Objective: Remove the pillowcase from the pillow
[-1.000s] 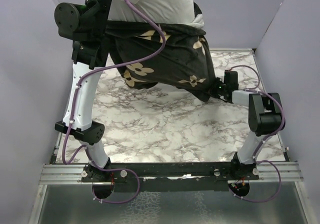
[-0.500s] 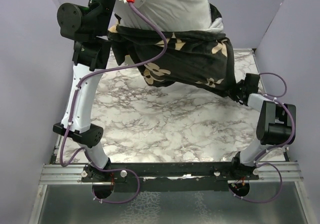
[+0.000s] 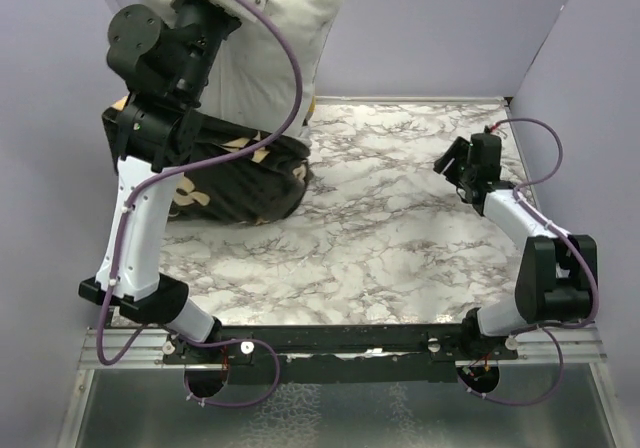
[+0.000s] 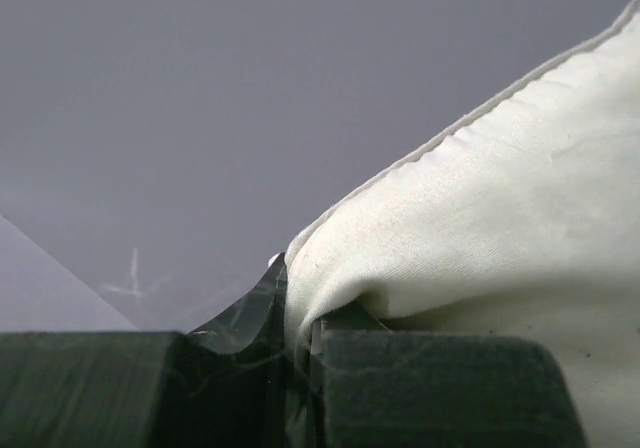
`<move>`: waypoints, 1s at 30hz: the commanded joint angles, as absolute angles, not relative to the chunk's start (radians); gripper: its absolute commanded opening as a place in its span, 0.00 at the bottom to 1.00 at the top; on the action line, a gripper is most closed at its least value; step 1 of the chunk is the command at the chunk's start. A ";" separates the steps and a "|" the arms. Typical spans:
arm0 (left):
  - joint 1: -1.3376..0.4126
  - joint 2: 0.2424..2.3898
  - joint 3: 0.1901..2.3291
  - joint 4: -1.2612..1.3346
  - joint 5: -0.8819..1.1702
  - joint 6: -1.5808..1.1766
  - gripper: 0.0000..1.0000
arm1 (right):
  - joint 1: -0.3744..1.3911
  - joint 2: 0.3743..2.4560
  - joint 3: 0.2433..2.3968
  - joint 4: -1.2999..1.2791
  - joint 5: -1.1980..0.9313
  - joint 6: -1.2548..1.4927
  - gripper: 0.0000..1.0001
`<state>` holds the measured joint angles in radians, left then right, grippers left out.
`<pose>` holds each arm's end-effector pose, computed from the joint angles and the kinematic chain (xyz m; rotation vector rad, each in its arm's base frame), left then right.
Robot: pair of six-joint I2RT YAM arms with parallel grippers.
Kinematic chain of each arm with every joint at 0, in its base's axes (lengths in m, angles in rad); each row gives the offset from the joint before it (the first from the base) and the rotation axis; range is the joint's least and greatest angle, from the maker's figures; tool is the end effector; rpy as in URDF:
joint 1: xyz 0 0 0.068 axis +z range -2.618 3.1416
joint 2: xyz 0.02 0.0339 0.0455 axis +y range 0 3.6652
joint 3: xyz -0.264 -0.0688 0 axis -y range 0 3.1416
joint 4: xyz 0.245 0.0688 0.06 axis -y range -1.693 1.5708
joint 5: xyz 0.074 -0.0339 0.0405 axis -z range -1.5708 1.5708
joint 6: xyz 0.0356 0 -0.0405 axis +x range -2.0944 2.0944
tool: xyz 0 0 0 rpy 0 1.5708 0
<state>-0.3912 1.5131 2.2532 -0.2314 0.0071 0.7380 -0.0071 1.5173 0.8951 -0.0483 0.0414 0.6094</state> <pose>0.2226 -0.0921 0.6400 0.5763 0.8979 0.3097 0.3258 -0.0038 0.2150 0.7057 2.1422 0.2787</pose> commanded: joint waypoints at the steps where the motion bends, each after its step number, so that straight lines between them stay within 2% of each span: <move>1: -0.470 1.566 2.383 -0.099 -0.105 0.695 0.00 | 0.133 1.385 0.853 0.044 0.213 0.507 0.62; 3: -0.523 1.600 2.424 -0.080 -0.160 0.741 0.00 | 0.200 1.323 0.813 0.086 0.239 0.506 0.62; 10: -0.759 1.640 2.344 0.185 -0.360 1.111 0.00 | 0.409 1.130 0.705 0.138 0.271 0.464 0.62; 17: -0.916 1.795 2.543 0.273 -0.457 1.387 0.00 | 0.540 0.992 0.645 0.133 0.220 0.438 0.56; 20: -0.970 1.825 2.580 0.290 -0.467 1.471 0.00 | 0.551 1.001 0.642 0.136 0.184 0.436 0.58; 25: -1.071 1.792 2.501 0.294 -0.514 1.530 0.00 | 0.542 1.098 0.730 0.112 0.277 0.406 0.63; 30: -1.199 1.819 2.570 0.192 -0.607 1.588 0.00 | 0.390 1.144 0.848 0.101 0.141 0.410 0.65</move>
